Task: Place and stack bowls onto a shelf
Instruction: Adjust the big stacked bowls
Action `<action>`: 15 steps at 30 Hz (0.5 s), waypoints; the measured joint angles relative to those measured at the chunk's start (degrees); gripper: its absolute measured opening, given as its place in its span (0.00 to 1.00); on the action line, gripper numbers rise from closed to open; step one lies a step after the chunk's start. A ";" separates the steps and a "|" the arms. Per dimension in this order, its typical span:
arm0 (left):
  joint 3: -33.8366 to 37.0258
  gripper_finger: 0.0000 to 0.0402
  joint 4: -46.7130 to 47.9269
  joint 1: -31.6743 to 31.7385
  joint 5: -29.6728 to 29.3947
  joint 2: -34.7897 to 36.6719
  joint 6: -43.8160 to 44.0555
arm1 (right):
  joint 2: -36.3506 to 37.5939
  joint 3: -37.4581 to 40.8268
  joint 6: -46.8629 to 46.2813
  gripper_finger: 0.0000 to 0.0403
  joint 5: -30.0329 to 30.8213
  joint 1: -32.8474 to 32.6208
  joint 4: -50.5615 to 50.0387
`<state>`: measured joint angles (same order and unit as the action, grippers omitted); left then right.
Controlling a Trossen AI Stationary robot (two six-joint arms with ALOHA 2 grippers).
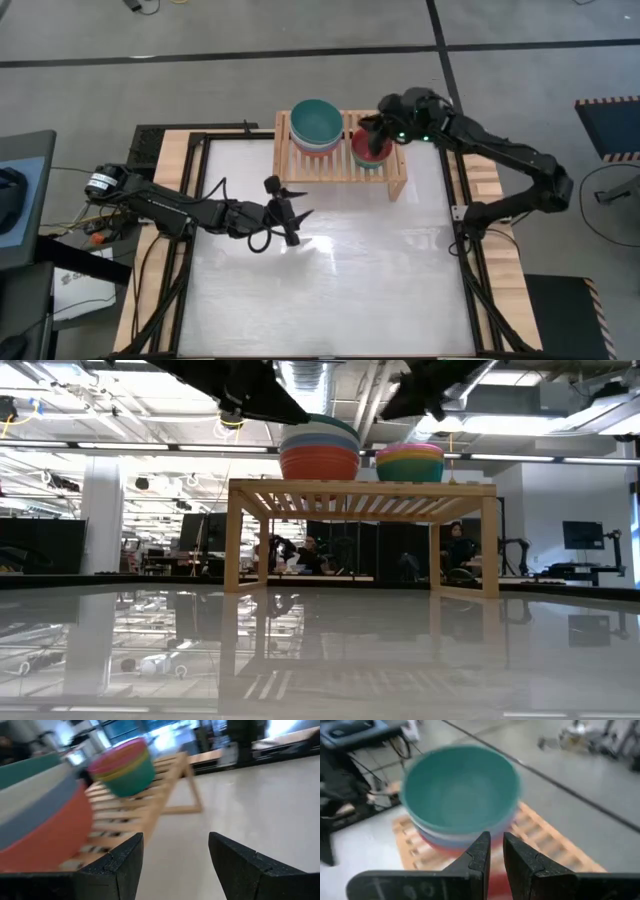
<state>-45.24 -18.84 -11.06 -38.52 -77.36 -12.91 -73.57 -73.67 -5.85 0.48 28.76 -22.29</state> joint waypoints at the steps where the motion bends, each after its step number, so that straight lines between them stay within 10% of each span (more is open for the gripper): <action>1: 0.05 0.52 0.39 -0.24 -2.06 0.44 -0.04 | -0.69 0.00 0.40 0.19 0.06 -0.90 2.10; 15: 0.05 0.52 15.61 -3.11 -15.08 10.96 9.66 | -14.76 -0.07 2.89 0.18 -8.78 -4.33 33.99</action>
<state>-45.20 -3.23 -14.17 -53.60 -66.41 -3.25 -88.33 -73.73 -2.96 -8.29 24.43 11.70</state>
